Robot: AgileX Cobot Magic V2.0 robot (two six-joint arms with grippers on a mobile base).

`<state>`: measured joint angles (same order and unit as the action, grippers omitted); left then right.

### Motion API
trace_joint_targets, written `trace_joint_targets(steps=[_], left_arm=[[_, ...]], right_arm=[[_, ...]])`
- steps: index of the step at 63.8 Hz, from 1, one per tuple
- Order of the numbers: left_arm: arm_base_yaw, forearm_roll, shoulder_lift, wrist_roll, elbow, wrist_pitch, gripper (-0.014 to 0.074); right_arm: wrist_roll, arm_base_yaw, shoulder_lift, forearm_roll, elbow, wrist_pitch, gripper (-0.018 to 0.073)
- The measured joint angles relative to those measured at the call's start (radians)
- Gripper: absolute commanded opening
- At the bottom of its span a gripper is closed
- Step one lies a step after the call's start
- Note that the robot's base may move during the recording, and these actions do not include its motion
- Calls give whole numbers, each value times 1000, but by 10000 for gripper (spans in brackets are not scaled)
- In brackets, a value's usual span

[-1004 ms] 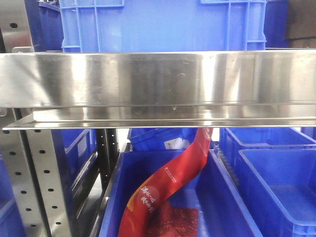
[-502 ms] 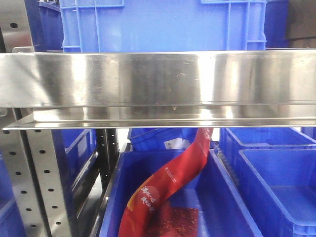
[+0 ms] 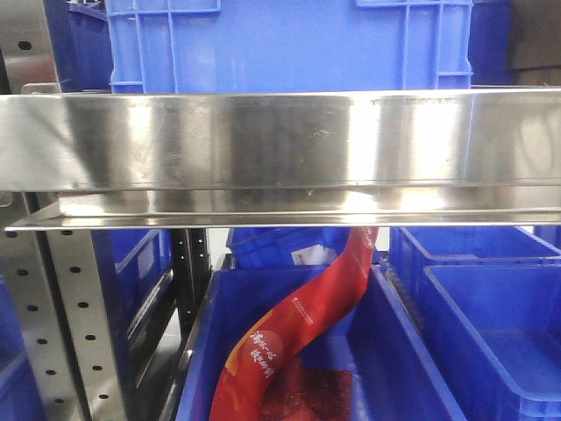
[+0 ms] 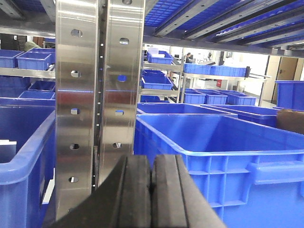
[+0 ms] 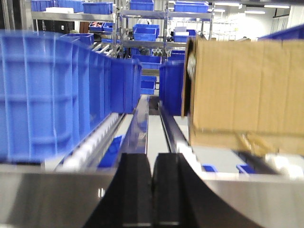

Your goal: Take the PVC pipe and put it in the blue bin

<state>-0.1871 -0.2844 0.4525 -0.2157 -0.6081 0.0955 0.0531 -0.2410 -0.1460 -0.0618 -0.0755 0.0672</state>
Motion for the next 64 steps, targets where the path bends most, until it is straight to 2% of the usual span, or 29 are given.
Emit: trace_joint_targets(steps=[14, 64], left_arm=[[0, 0, 0, 0, 0, 0, -111], [0, 0, 0, 0, 2, 0, -111]], right_arm=[[-2, 0, 137, 0, 73, -32, -168], [-5, 17, 142, 2, 73, -116, -168]])
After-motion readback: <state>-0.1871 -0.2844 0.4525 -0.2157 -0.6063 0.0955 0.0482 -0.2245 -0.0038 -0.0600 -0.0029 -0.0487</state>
